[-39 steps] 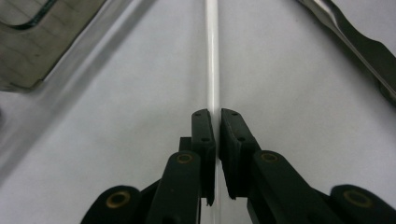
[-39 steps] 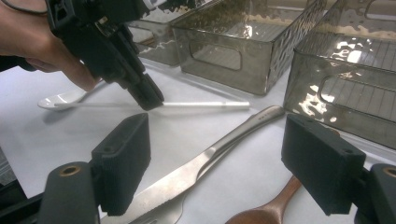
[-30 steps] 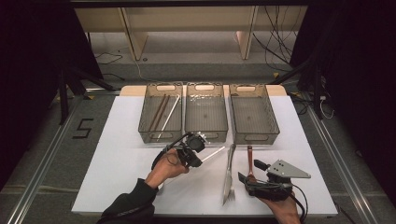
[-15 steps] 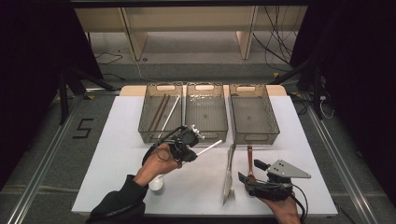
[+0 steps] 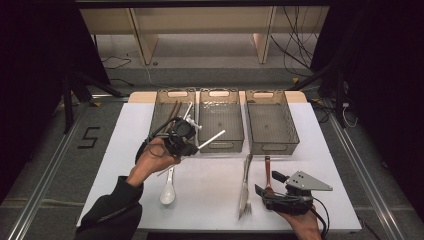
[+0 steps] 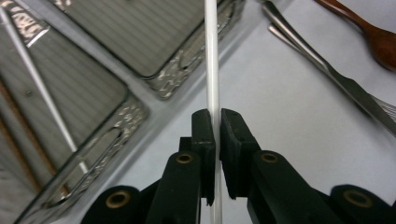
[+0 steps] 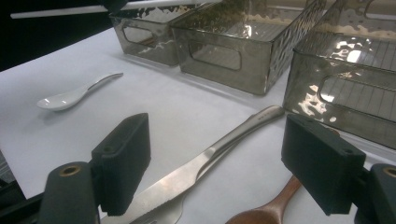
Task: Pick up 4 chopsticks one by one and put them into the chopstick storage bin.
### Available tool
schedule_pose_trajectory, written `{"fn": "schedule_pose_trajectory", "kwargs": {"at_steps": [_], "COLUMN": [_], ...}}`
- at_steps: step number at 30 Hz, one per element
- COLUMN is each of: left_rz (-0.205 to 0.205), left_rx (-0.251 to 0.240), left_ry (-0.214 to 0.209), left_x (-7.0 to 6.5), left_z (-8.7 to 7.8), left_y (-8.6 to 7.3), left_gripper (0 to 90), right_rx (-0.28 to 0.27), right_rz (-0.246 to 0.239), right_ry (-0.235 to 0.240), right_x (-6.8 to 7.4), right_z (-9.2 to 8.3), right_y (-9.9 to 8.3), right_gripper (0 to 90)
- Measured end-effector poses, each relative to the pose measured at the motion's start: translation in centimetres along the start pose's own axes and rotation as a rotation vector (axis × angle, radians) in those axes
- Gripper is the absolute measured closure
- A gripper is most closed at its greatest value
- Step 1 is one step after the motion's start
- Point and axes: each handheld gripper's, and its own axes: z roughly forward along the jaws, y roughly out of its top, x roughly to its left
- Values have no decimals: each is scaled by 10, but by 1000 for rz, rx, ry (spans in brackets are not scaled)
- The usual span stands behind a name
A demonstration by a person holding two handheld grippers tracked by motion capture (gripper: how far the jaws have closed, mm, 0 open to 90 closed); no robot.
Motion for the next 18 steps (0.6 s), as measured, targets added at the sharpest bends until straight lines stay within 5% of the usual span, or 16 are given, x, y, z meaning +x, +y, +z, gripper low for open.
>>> {"fn": "schedule_pose_trajectory", "kwargs": {"at_steps": [18], "left_rz": [-175], "left_rx": [-81], "left_ry": [71], "left_x": [84], "left_z": [-13], "left_y": [8], "left_gripper": [842], "right_rx": [-4], "right_rz": [3], "right_ry": [-1], "right_x": [-1], "right_z": [-1], "right_y": [0], "right_gripper": [246]}}
